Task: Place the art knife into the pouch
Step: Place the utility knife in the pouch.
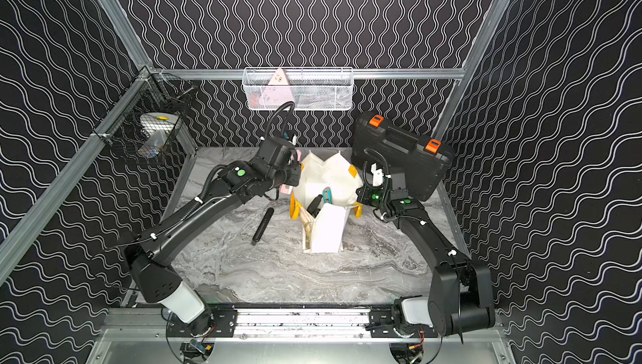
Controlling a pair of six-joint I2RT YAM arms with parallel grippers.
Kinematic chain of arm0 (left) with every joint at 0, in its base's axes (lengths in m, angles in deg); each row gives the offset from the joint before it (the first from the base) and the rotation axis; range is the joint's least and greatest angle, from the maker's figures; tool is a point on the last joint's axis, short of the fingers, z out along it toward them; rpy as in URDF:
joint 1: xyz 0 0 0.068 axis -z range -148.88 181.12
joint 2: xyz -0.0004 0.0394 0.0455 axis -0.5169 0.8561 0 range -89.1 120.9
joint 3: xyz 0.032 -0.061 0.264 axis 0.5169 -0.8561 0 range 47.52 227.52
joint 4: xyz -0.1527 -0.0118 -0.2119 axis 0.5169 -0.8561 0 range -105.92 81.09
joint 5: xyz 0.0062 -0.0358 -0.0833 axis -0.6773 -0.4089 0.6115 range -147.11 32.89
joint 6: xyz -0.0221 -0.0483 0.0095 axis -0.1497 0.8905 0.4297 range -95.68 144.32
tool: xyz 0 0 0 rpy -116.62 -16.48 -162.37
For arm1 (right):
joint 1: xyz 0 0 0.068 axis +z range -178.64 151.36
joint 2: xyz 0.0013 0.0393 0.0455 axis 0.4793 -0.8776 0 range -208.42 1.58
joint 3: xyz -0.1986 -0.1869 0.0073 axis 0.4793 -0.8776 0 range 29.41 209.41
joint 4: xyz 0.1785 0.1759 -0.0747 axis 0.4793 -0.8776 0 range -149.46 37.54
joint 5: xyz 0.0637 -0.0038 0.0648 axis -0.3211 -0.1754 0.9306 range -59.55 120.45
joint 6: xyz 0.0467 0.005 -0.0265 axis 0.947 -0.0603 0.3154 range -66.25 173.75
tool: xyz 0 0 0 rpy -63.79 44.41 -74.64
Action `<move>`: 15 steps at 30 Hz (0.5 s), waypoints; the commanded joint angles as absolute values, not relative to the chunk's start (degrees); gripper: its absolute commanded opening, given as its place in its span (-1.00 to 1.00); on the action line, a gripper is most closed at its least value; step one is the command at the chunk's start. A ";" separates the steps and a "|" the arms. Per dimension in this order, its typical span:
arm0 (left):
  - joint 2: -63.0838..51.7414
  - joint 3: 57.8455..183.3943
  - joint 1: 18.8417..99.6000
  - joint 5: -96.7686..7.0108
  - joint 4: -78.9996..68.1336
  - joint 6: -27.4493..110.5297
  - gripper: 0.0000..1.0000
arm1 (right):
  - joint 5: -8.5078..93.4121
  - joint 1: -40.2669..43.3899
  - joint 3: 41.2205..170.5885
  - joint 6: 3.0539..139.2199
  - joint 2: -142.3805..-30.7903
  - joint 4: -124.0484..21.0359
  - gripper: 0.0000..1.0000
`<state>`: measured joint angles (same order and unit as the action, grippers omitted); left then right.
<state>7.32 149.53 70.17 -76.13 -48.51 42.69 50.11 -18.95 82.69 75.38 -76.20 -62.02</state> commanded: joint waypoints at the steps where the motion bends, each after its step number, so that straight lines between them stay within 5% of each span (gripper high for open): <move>1: 10.77 152.73 70.64 -74.47 -46.10 40.55 -0.42 | 50.93 -18.88 83.10 75.37 -76.04 -62.07 -1.00; 15: 21.89 158.43 73.80 -70.78 -41.28 37.30 -0.42 | 51.68 -18.92 83.17 75.37 -76.63 -61.76 -1.00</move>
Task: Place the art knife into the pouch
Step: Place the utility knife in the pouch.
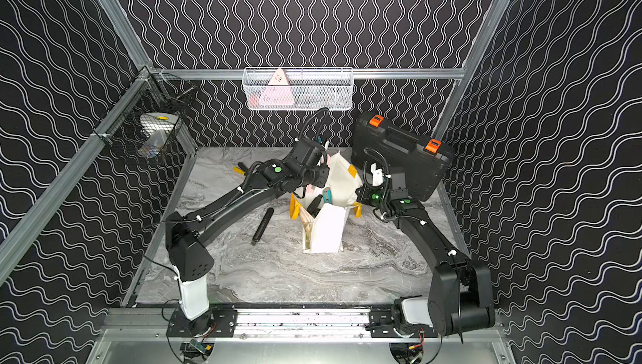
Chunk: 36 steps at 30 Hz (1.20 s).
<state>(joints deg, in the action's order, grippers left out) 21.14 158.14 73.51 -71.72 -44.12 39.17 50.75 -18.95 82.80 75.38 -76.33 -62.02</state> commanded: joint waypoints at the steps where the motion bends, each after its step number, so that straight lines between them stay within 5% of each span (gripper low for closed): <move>1: 22.32 158.50 73.75 -70.61 -41.18 37.05 -0.42 | 51.72 -18.89 83.13 75.46 -76.67 -61.71 -1.00; 36: 34.02 160.52 72.96 -57.89 -42.44 25.46 -0.44 | 51.15 -18.88 83.14 74.76 -76.75 -62.14 -1.00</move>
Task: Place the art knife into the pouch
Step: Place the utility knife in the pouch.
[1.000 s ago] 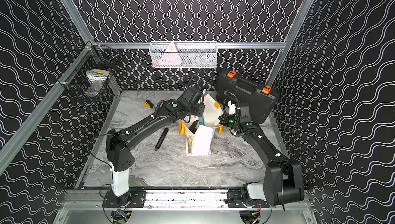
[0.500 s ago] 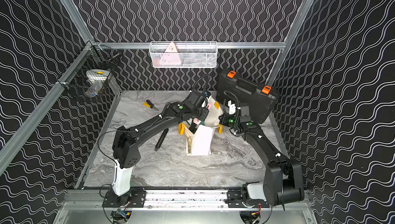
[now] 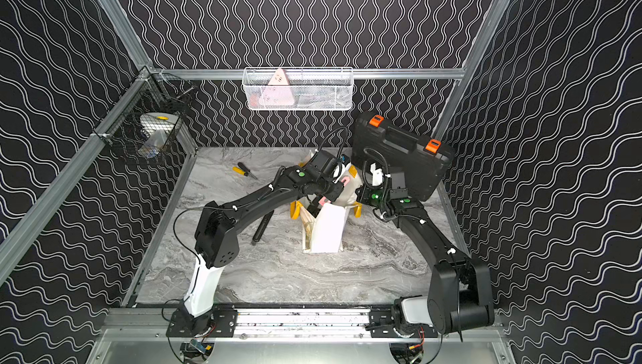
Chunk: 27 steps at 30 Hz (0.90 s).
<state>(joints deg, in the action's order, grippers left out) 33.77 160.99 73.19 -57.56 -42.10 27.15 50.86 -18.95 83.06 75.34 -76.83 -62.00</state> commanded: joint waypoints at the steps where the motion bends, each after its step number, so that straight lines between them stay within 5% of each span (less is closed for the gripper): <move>1: 34.01 160.16 72.75 -57.91 -42.40 25.52 -0.44 | 51.19 -18.88 83.03 74.76 -76.65 -62.14 -1.00; 27: 36.81 155.42 70.21 -54.29 -40.49 25.57 -0.50 | 51.45 -18.93 82.59 74.76 -77.08 -61.51 -1.00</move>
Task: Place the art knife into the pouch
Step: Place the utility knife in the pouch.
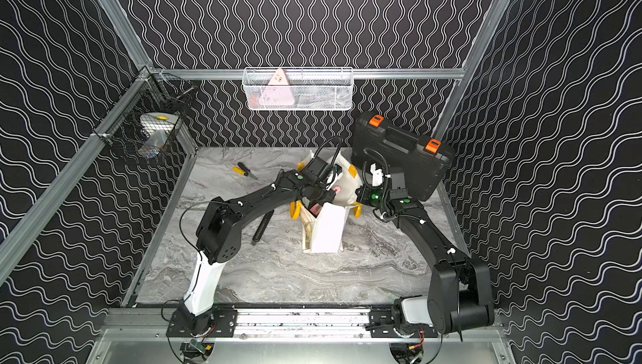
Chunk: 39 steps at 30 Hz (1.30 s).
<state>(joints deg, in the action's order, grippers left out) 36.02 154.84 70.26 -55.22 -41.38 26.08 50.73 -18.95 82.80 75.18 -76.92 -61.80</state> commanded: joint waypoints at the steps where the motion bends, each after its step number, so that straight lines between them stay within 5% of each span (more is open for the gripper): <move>1: 37.04 155.64 70.16 -54.16 -40.59 25.60 -0.50 | 51.39 -18.89 82.59 74.81 -77.17 -61.51 -1.00; 39: 34.63 146.08 67.77 -67.91 -47.43 22.44 -0.40 | 47.64 -19.19 83.71 73.53 -75.59 -64.73 -1.00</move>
<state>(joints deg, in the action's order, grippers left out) 35.39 146.76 68.05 -64.88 -46.30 24.07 49.81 -18.99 83.04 74.68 -76.11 -64.71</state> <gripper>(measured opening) 0.326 0.063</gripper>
